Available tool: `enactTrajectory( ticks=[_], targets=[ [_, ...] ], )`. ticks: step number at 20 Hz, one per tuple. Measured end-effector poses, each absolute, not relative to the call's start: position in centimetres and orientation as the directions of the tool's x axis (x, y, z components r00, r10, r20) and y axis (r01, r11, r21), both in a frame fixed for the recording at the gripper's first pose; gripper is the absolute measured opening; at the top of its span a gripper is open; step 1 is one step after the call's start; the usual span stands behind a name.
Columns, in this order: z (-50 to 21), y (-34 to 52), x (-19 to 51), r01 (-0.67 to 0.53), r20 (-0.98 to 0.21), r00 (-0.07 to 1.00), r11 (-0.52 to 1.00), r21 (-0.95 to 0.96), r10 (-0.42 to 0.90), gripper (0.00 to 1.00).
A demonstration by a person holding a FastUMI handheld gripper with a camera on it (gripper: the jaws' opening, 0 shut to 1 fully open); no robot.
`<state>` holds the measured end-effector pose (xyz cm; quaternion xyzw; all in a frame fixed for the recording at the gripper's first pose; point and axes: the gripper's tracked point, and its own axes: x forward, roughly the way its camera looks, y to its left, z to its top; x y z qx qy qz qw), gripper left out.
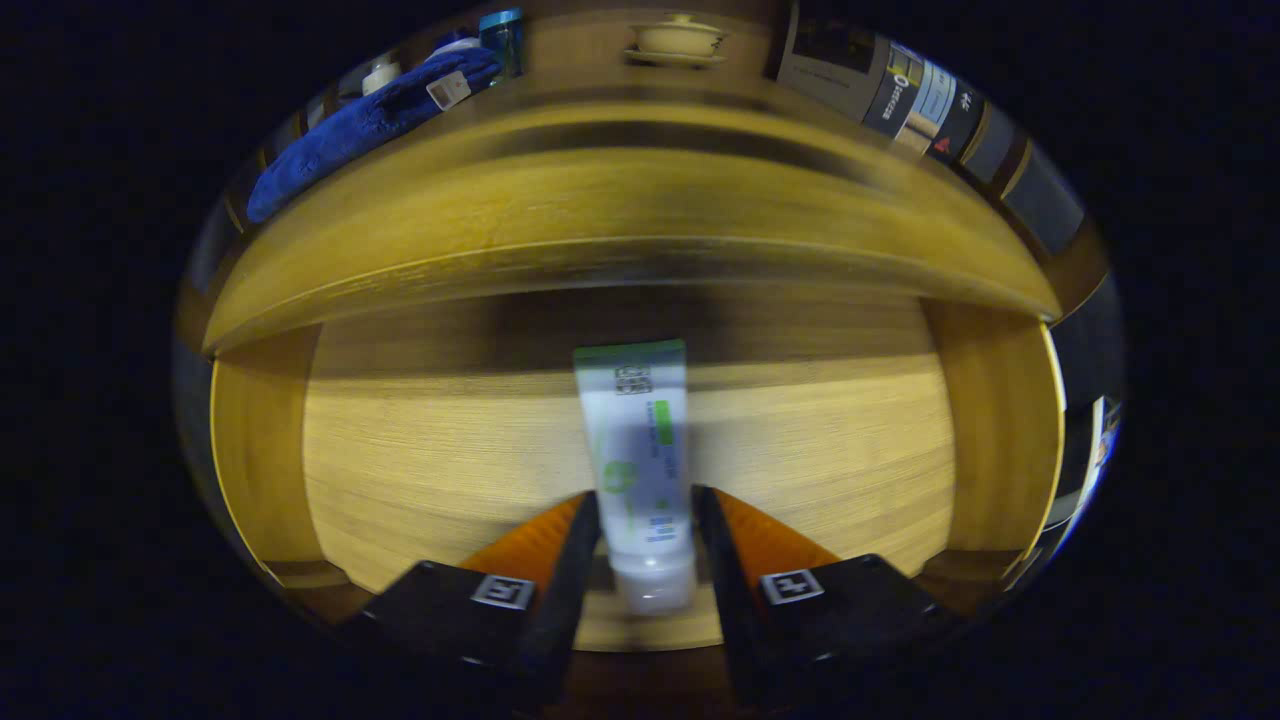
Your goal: Pull open the drawer, take out the items inside it, and place them on the countertop above the cabinet.
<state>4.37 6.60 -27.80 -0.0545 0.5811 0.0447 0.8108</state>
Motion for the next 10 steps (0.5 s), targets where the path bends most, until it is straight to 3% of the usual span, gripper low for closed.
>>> enactTrajectory(
  ticks=[2,4,10],
  targets=[
    [-26.8,6.8,4.1,-0.138,-0.943,0.333,0.989,-0.061,-0.012,0.53],
    [-24.9,7.7,3.6,-0.133,-0.936,0.353,0.990,-0.044,0.006,0.49],
    [-19.4,8.6,2.1,-0.103,-0.915,0.399,0.995,0.019,0.059,0.49]
  ],
)
